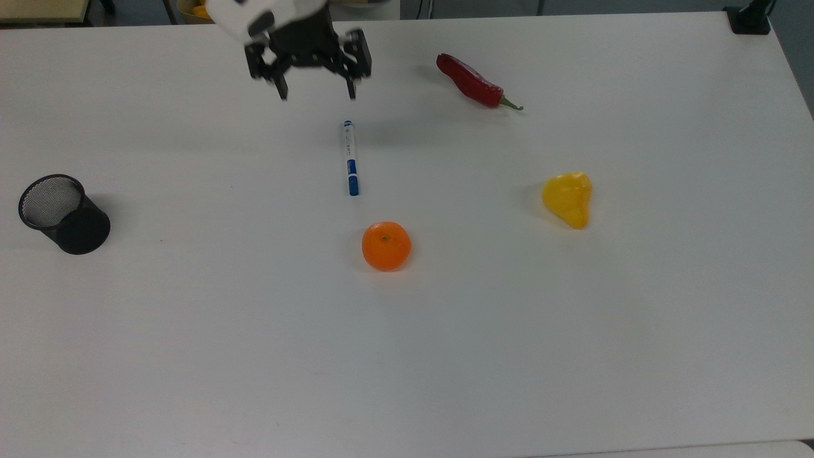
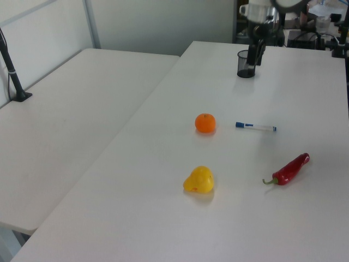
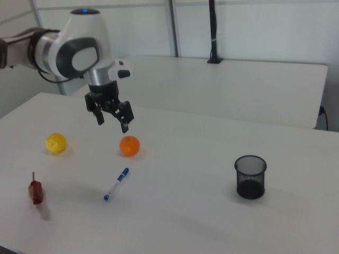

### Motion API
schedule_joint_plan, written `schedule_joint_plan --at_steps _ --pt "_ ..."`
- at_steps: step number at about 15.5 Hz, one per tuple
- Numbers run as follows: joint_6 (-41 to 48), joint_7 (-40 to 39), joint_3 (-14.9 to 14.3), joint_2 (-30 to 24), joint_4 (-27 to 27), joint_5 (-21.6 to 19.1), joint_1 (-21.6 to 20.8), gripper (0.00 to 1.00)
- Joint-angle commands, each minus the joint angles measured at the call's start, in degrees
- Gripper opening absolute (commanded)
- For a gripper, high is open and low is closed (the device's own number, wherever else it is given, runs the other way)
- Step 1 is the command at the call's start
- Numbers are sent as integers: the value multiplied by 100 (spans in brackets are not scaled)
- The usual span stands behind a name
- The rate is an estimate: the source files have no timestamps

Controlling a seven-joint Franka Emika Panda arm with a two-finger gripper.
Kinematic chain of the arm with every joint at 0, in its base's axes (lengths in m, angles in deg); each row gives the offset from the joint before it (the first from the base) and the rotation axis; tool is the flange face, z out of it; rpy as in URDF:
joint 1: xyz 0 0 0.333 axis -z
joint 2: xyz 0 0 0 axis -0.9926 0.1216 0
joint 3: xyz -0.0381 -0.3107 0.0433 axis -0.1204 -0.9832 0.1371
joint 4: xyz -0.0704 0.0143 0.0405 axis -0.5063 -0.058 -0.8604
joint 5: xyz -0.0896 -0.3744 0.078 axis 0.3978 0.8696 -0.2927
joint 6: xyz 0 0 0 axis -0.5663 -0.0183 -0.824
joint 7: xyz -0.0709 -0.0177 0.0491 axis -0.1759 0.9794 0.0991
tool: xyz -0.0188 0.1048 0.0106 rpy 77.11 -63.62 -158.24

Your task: Take marker pen

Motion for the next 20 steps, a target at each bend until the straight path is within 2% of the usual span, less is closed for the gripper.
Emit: schedule_joint_plan --at_steps 1,4,6,9,10,12,13,20 --pt "597 105 -302 -767 88 61 -6 100" --pt "1239 455 -329 -804 -350 61 20 100" --pt "1292 886 -259 -830 -413 79 20 100" --pt "1223 853 -110 -778 -413 88 29 100" --pt "1170 731 -5 -760 -396 96 99 100" --pt "916 91 451 -742 -343 88 563 100" --pt "845 -147 549 -751 -308 96 635 100" --pt "836 -791 524 -698 -273 105 592 100"
